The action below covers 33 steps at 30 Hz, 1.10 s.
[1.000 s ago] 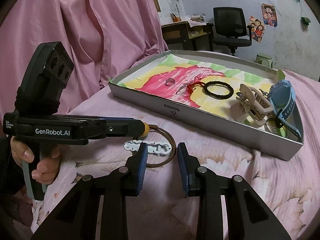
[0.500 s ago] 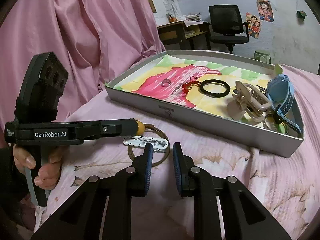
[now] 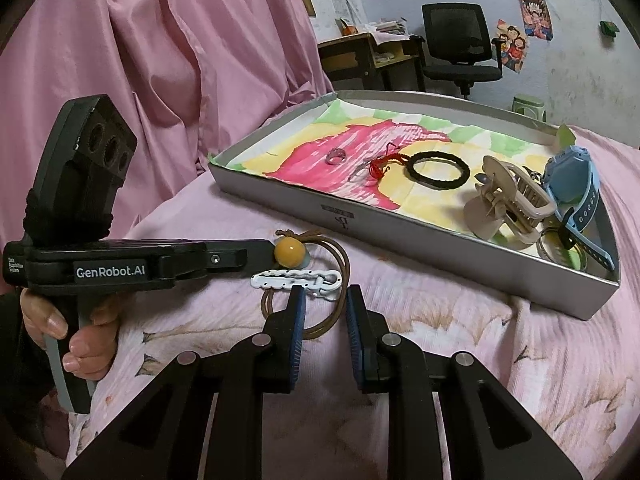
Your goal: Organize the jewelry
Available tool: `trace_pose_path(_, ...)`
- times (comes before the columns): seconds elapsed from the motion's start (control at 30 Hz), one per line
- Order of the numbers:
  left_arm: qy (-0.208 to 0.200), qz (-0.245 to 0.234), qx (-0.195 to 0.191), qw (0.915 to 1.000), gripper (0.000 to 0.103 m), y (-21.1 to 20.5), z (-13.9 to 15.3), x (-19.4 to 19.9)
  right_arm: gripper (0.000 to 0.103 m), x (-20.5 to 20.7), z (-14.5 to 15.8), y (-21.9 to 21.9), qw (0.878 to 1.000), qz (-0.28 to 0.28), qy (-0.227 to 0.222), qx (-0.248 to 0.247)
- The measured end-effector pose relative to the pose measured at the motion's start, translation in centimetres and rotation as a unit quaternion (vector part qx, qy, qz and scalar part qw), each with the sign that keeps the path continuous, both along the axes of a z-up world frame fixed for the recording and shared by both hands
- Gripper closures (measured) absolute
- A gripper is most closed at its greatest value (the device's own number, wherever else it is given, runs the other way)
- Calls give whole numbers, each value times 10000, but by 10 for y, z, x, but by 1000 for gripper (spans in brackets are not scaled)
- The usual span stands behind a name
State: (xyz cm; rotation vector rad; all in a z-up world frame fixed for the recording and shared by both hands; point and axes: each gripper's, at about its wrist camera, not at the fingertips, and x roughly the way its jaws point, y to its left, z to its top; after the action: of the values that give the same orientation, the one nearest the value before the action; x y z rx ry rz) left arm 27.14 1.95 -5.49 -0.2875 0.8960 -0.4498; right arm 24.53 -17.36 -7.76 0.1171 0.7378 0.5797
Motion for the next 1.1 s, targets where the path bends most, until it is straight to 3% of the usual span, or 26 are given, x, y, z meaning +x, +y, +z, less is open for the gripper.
trace_pose_path(0.17,24,74,32,10000,102,1,-2,2,85,1,0,0,10000,-46,-23,41)
trace_pose_path(0.33,-208,277,32,9994,102,7,3,-6,85,1,0,-5,9998,-90,-47,158)
trace_pose_path(0.5,-211,501,-157,9984,102,19,4,-8,85,0,1,-3,9998,-39,-87,148)
trace_pose_path(0.77,-215,146,-280,9993,101,9,8,-3,84,-4,4,-15,9986,-453,-182,198)
trace_pose_path(1.1,-138,-211,-73,9997,84,-12,13,9,84,-4,6,-16,9985,-537,-124,63)
